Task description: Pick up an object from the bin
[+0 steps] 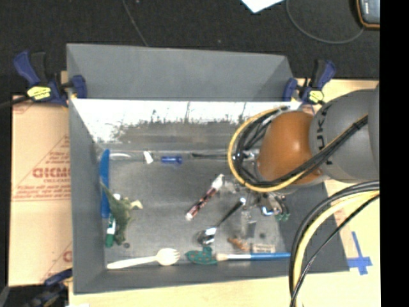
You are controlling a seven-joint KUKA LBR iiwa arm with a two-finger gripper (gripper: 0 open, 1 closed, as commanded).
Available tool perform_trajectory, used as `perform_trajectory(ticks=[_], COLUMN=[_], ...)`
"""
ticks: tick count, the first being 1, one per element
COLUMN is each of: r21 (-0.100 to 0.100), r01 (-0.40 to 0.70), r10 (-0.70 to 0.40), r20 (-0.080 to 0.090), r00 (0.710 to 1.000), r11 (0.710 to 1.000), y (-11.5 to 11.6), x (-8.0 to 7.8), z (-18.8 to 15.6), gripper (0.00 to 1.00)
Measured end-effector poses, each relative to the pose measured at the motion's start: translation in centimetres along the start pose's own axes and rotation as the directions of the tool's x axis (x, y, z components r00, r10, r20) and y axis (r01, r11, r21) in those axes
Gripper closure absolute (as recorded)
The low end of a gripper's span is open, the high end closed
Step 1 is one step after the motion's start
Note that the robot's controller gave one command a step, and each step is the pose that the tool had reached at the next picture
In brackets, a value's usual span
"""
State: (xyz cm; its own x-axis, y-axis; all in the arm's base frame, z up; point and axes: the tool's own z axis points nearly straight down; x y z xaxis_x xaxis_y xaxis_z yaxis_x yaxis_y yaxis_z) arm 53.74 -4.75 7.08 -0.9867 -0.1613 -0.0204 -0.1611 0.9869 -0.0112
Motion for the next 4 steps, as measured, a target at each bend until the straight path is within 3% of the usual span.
perform_trajectory(ticks=[1,2,4], r21=[-0.002,-0.002,-0.005], r01=[0.108,0.117,0.114], r10=[-0.108,-0.117,-0.114], r20=[0.0,0.0,-0.008], r00=[0.994,0.993,0.993], r11=[0.994,0.993,0.993], y=[0.7,0.8,0.7], x=[-0.6,-0.6,-0.6], z=[-0.1,-0.1,-7.8], gripper=[1.0,1.0,1.0])
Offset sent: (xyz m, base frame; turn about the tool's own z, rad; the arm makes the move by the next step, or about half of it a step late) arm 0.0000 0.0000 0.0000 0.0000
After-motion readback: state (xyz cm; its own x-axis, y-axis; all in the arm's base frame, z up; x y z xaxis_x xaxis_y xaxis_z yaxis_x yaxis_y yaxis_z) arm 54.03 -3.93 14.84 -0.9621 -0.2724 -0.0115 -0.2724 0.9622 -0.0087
